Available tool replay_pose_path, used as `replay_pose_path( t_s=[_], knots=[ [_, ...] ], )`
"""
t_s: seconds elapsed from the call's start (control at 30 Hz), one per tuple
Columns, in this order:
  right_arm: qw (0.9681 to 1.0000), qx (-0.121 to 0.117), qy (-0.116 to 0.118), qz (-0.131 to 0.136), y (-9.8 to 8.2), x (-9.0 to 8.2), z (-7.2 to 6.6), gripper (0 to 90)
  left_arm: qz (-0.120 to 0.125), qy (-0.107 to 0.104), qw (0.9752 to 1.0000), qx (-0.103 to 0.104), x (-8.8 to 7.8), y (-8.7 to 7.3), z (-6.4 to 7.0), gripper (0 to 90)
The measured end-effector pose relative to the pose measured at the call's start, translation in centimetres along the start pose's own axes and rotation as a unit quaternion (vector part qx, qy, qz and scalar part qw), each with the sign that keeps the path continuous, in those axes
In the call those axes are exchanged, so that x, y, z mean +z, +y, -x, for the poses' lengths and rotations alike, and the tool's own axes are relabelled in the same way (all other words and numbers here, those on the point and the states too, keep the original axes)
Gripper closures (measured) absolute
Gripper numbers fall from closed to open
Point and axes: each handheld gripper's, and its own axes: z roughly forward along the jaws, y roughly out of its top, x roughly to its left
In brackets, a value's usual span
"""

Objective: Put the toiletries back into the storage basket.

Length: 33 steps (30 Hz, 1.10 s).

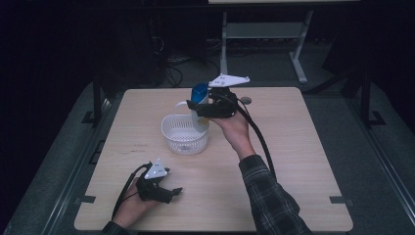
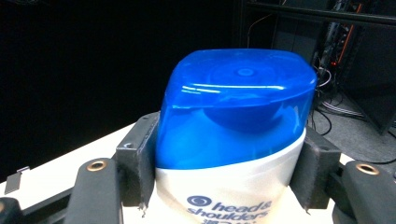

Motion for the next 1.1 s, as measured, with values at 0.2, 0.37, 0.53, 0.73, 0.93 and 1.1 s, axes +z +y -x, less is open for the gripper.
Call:
replay_pose_path(
  t_s=[0.2, 0.37, 0.53, 0.73, 0.93, 1.1],
  knots=[
    [0.9999, 0.000, 0.011, -0.001, -0.3, 0.9, -0.2, 34.6, -0.001, -0.001, 1.0000, 0.002, 0.0, 0.0, 0.0, 12.8],
    [0.9999, 0.001, 0.014, -0.008, -0.7, 1.6, -0.3, 34.6, -0.001, -0.001, 1.0000, 0.003, 0.0, 0.0, 0.0, 12.8],
    [0.9997, 0.002, 0.017, -0.017, -1.3, 2.1, -0.2, 34.6, -0.002, -0.001, 1.0000, 0.004, 0.0, 0.0, 0.0, 12.8],
    [0.9995, 0.010, 0.019, -0.022, -2.0, 2.6, -0.1, 34.5, -0.002, -0.001, 1.0000, 0.005, 0.0, 0.0, 0.1, 12.8],
    [0.9991, 0.014, 0.021, -0.033, -2.9, 3.2, 0.1, 34.6, -0.003, -0.002, 1.0000, 0.006, 0.0, 0.1, 0.1, 12.8],
    [0.9988, 0.016, 0.020, -0.041, -3.7, 3.6, 0.2, 34.6, -0.003, -0.003, 1.0000, 0.006, 0.0, 0.1, 0.1, 12.9]
  ],
)
